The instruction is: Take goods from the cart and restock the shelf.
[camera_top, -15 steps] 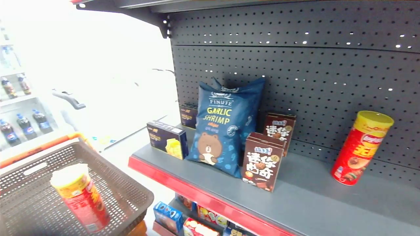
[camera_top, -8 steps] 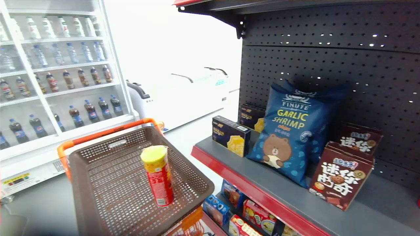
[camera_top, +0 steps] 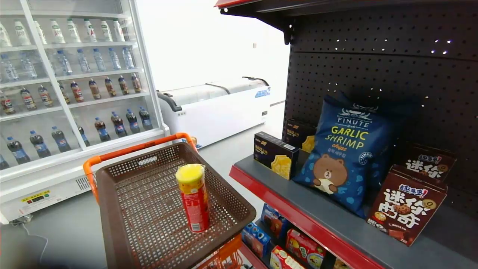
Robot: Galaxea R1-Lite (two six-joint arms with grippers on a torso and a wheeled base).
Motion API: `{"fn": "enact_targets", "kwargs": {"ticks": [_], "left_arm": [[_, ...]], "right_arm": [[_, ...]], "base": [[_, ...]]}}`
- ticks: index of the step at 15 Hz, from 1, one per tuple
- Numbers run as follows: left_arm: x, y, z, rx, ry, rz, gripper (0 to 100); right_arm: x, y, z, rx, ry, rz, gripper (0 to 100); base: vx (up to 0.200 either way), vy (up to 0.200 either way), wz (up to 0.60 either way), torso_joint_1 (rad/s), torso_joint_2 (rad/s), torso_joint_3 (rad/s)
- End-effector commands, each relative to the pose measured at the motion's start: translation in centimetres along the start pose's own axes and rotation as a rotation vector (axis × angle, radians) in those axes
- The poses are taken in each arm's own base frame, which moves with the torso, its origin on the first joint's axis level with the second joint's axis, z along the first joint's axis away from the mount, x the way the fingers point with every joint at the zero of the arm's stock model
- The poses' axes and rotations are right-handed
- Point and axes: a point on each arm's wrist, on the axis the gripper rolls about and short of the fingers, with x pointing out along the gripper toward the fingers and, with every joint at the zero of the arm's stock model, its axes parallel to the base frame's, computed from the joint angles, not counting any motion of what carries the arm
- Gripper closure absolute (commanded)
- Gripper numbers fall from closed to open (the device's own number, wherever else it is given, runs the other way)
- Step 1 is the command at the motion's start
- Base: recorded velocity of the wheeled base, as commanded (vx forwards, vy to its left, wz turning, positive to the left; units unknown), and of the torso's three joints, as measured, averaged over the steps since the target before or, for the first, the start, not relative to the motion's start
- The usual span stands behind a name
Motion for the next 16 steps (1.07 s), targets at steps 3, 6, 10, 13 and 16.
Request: {"fn": "enact_targets", "kwargs": {"ticks": [3,6,10,13,16], "left_arm": [[0.01,0.00,0.00,0.000,0.001,0.001,0],[0.01,0.00,0.00,0.000,0.001,0.001,0],[0.01,0.00,0.00,0.000,0.001,0.001,0],[0.01,0.00,0.00,0.000,0.001,0.001,0],[0.01,0.00,0.00,0.005,0.001,0.001,0]], "right_arm": [[0.00,0.00,0.00,0.000,0.000,0.000,0],[0.00,0.00,0.00,0.001,0.000,0.001,0],[0.00,0.01,0.00,-0.002,0.000,0.004,0],[0.00,0.01,0.00,0.000,0.000,0.004,0],[0.00,0.00,0.00,0.006,0.000,0.001,0]], "base": [[0.000,0.000,0.00,0.000,0.00,0.000],[0.000,0.000,0.00,0.000,0.00,0.000],[0.000,0.000,0.00,0.000,0.00,0.000],[0.000,0.000,0.00,0.000,0.00,0.000],[0.000,0.000,0.00,0.000,0.00,0.000]]}}
